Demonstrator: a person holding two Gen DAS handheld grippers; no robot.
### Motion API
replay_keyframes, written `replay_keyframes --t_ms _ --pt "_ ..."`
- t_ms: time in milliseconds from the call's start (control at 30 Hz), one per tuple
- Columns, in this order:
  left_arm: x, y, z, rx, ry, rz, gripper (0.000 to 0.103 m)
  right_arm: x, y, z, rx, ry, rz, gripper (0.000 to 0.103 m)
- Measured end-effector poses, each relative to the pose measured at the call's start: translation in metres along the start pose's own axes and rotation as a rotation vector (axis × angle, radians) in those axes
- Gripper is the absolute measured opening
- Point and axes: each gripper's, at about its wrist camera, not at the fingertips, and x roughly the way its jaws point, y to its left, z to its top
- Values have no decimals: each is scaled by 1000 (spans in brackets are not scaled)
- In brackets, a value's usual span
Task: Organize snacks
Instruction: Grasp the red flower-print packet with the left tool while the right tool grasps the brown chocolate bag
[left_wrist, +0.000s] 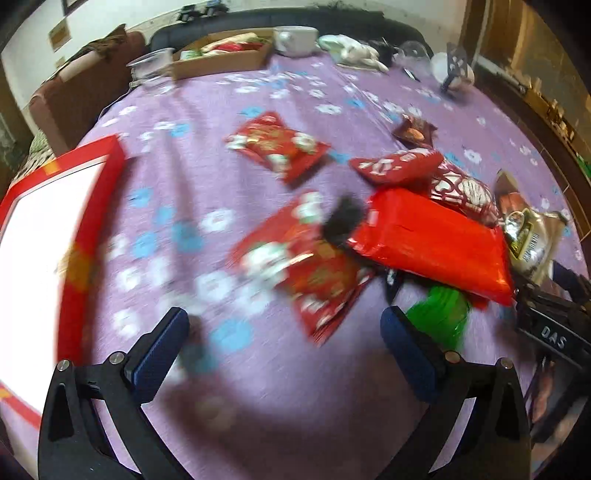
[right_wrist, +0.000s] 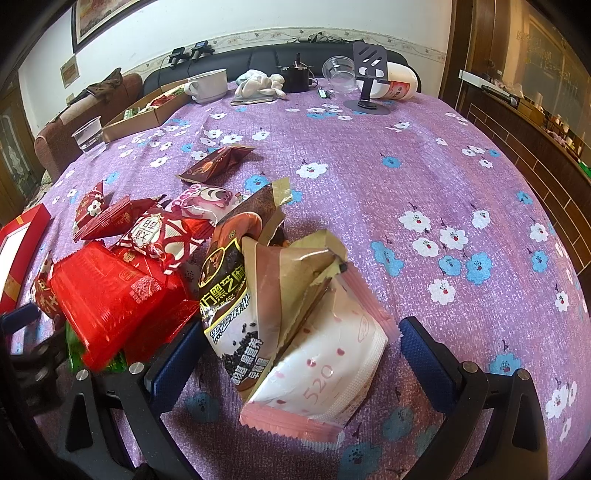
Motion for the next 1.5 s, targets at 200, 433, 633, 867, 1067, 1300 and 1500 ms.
replay_keyframes --t_ms 200,433,633,867,1067,1300,1500 --pt "-50 38 -19 27 -136 85 103 -14 5 -20 -141 109 94 103" --pt "-56 52 -25 88 -146 133 103 -46 -5 -16 -126 97 245 103" --pt "-64 45 -11 67 -178 61 103 -37 -22 11 -31 61 154 102" --pt "-42 26 13 43 -148 25 103 -23 -19 38 25 18 143 98" --pt "-20 13 16 44 -108 0 103 1 -2 39 -14 50 175 66" --pt "-2 10 16 29 -75 -81 65 -11 -11 21 8 0 255 43" --pt "1 -1 11 66 -66 -149 36 -10 -43 3 191 27 479 37"
